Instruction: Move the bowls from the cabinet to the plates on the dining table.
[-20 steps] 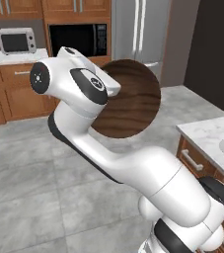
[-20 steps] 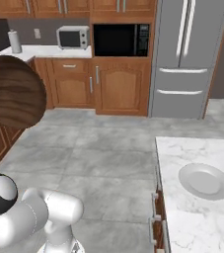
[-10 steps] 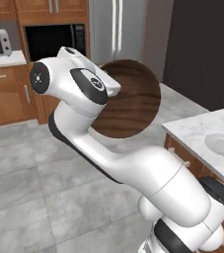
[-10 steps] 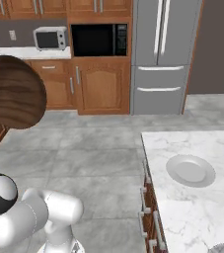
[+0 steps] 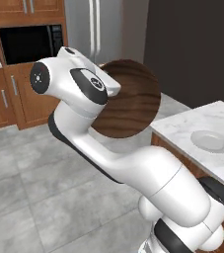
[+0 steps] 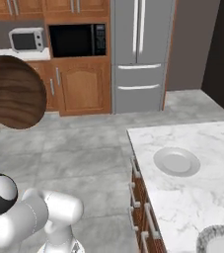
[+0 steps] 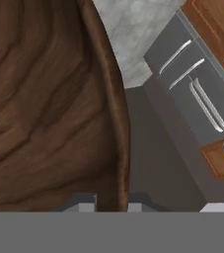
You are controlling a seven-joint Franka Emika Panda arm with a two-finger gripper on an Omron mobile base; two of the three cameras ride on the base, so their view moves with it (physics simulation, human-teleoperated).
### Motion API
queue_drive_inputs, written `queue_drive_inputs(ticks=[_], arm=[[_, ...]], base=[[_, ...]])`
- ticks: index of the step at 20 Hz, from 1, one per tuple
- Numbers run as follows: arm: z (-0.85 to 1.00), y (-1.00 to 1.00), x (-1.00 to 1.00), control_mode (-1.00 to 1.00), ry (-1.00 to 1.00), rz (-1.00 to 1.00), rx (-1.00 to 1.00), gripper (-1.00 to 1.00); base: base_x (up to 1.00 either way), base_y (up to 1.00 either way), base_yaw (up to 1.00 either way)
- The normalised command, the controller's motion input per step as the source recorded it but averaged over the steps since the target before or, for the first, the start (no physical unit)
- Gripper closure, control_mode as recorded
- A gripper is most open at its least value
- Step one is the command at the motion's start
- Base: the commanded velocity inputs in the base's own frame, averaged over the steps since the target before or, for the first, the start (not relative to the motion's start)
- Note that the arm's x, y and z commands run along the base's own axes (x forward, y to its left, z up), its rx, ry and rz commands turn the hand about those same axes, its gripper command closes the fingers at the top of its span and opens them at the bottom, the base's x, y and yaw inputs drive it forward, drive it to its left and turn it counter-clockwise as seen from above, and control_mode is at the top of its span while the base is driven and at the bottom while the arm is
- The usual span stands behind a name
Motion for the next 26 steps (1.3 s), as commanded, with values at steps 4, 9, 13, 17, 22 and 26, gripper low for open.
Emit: queue_drive_inputs(ticks=[4,9,13,17,22,26], arm=[[0.00,0.00,0.00,1.00,0.00,0.00,0.00,1.00],[0.00,0.00,0.00,1.00,0.00,0.00,0.00,1.00],[0.00,0.00,0.00,1.00,0.00,0.00,0.00,1.00],[0.00,0.00,0.00,1.00,0.00,0.00,0.00,1.00],[0.00,0.00,0.00,1.00,0.00,0.00,0.00,1.00],[0.00,0.00,0.00,1.00,0.00,0.00,0.00,1.00]], base=[[0.00,0.00,-0.25],[-0.01,0.03,-0.24],[0.00,0.06,-0.23],[0.00,0.06,-0.23],[0.00,0.06,-0.24],[0.00,0.04,-0.25]])
